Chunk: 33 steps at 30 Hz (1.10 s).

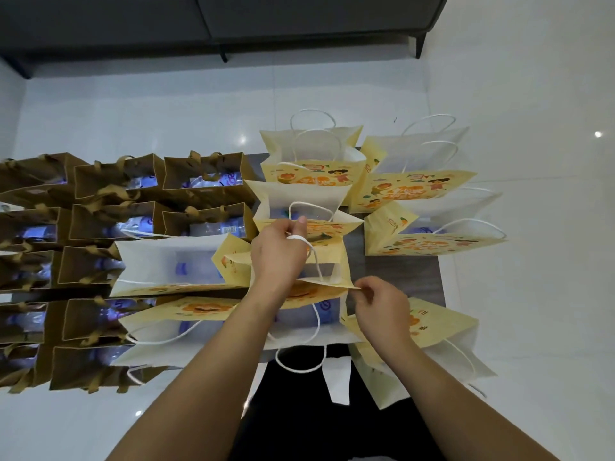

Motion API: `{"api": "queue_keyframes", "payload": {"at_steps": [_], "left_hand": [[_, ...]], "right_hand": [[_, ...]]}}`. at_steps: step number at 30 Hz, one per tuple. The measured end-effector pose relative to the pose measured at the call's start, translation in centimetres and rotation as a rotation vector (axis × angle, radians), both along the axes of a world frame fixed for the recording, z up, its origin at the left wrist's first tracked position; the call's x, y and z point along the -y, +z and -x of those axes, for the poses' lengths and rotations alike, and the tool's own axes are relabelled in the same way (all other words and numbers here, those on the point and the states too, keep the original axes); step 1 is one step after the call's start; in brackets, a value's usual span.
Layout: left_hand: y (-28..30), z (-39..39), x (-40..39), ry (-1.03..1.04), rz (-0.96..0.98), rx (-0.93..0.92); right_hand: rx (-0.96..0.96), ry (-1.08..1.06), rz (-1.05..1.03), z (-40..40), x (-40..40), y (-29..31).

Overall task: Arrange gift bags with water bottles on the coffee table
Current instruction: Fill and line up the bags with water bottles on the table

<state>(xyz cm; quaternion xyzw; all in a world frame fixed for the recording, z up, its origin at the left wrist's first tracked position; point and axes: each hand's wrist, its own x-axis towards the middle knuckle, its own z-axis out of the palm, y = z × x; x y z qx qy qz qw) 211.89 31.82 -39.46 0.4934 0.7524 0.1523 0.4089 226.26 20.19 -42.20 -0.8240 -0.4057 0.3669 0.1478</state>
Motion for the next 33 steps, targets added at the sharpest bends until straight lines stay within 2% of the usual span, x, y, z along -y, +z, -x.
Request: {"api": "queue_keyframes", "payload": {"at_steps": [3,5,7,10,13,15,27,33], "left_hand": [[0.0,0.1,0.0,0.006,-0.002,0.003],[0.0,0.0,0.0,0.011,-0.001,0.01],[0.0,0.0,0.0,0.01,0.002,0.011],[0.1,0.1,0.2,-0.002,-0.005,0.009],[0.4,0.2,0.4,-0.021,0.005,0.0],[0.6,0.2,0.4,-0.032,0.007,0.005],[3.2,-2.0,0.0,-0.209,-0.03,0.062],[1.8,-3.0,-0.2,-0.264,0.04,0.043]], "right_hand": [[-0.104,-0.172,0.051,0.6,0.9,0.4],[-0.21,-0.077,0.203,1.1,1.4,0.8],[-0.229,0.071,0.317,1.4,1.7,0.9],[-0.129,0.192,0.397,2.3,1.7,0.5],[0.09,0.465,0.369,3.4,1.9,0.4],[0.15,0.52,0.359,3.8,1.9,0.5],[0.081,0.262,0.428,3.2,3.5,1.2],[-0.003,0.132,0.316,2.0,2.9,0.8]]}}
